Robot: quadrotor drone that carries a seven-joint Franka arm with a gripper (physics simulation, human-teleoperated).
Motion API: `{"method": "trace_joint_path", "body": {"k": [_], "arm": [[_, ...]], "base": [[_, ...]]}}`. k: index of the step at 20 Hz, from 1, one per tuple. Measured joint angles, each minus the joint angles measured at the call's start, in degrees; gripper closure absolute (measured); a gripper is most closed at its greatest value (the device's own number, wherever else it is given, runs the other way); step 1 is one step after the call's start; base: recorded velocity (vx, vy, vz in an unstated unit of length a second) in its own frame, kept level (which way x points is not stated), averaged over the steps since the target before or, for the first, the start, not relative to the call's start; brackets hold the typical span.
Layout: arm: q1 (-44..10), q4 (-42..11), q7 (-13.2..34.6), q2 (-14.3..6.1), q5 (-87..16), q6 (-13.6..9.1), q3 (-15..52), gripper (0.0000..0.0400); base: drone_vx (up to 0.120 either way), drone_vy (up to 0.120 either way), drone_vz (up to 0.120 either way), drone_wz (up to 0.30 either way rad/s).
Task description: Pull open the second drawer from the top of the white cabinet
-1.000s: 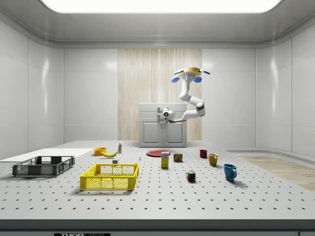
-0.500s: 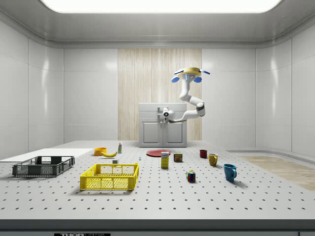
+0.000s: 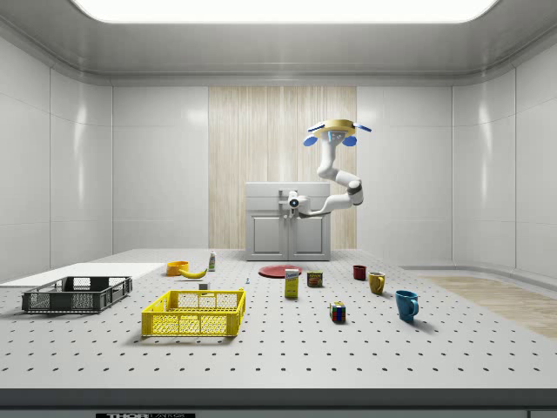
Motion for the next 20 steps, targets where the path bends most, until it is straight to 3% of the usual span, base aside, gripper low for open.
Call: {"method": "trace_joint_path", "body": {"k": [6,19,20], "arm": [[-0.9,0.8,2.7,-0.4,-1.3,-1.8,-1.0,0.0256],[-1.8,3.3,3.9,-2.3,-6.6,-6.2,-5.5,0.0258],[-1.6,3.9,7.9,-3.2,-7.8,-6.5,-5.4,0.0207]], "base": [[0.000,0.000,0.000,0.000],[0.000,0.000,0.000,0.000],[0.000,0.000,0.000,0.000]]}}
